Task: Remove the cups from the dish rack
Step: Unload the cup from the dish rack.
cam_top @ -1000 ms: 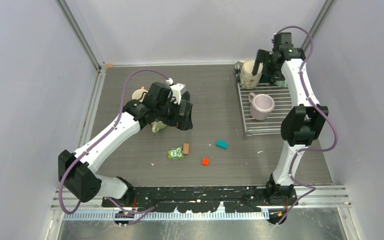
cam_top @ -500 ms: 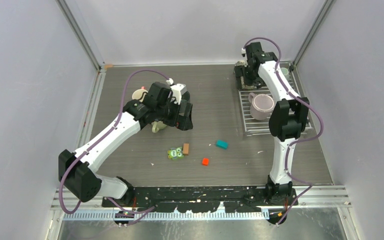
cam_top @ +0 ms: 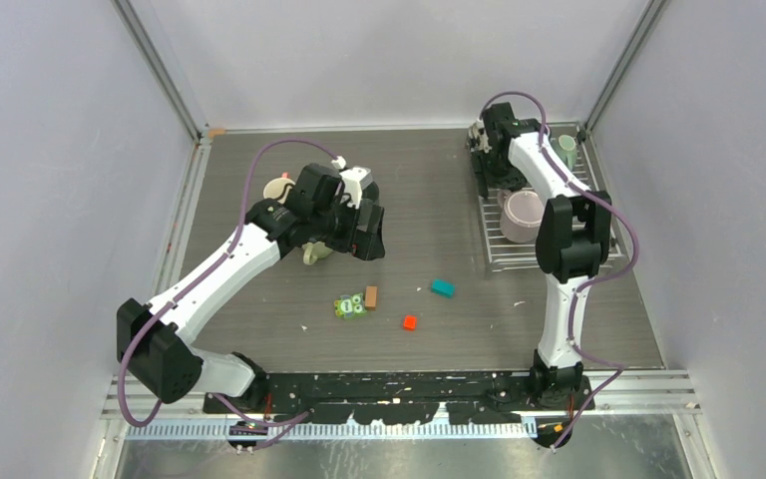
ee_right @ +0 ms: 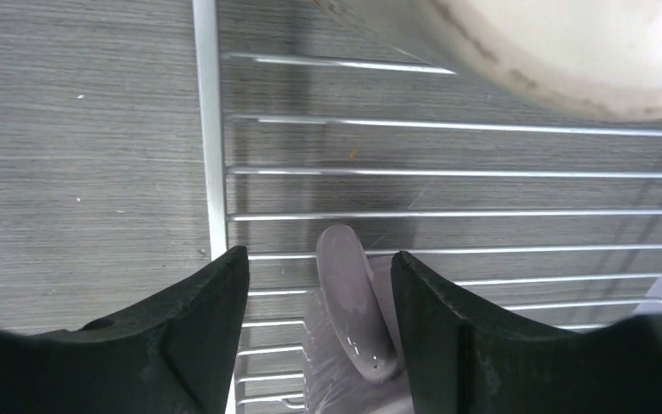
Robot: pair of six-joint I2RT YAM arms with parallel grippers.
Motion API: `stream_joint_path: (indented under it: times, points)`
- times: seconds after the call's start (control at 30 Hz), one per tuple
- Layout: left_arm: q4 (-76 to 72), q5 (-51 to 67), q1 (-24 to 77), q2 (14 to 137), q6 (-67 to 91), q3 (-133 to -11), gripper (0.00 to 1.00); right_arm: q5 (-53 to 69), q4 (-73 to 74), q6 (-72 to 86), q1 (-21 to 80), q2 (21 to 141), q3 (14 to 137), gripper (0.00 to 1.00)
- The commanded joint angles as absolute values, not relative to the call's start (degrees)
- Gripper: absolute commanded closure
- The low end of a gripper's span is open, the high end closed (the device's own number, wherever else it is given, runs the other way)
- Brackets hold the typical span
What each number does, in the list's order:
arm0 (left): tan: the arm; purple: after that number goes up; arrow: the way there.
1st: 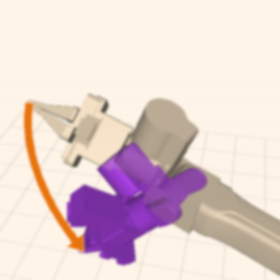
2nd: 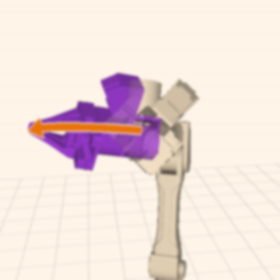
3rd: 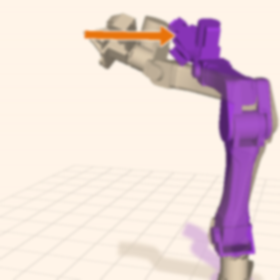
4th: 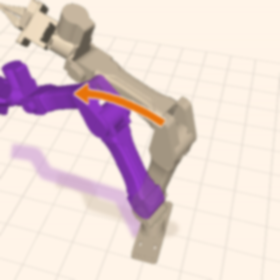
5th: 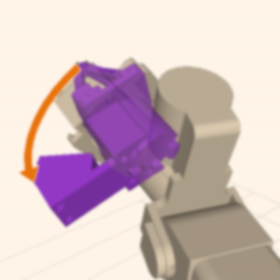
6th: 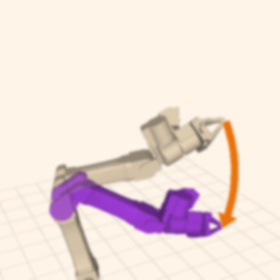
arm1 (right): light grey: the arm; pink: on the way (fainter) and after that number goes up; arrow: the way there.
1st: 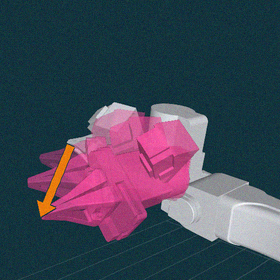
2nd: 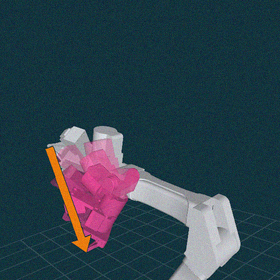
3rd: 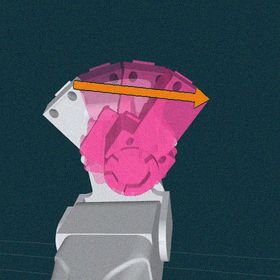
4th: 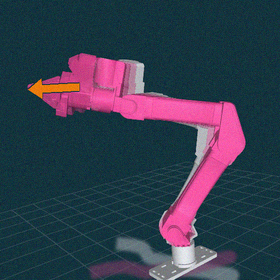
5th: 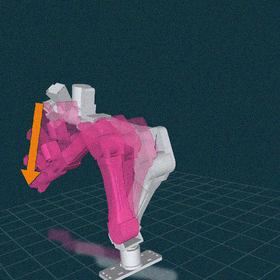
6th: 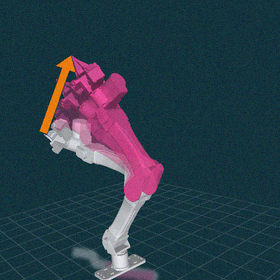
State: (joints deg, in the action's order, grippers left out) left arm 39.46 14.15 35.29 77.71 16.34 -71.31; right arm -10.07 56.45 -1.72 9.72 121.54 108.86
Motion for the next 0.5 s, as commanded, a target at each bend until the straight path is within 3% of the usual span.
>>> stream_joint_path:
  times: [0.0,0.13,0.47]
  points:
    - [38.0,15.2,35.5,77.2,16.3,-71.4,0.00,-13.9,55.5,-1.4,10.0,118.0,107.7,0.37]
    - [38.0,15.3,35.5,77.2,16.3,-71.3,0.00,-16.4,56.0,-0.5,9.8,117.7,108.1,0.49]
    - [37.9,15.7,35.6,77.4,16.5,-71.3,0.00,-13.5,55.0,0.0,7.9,113.3,105.5,0.48]
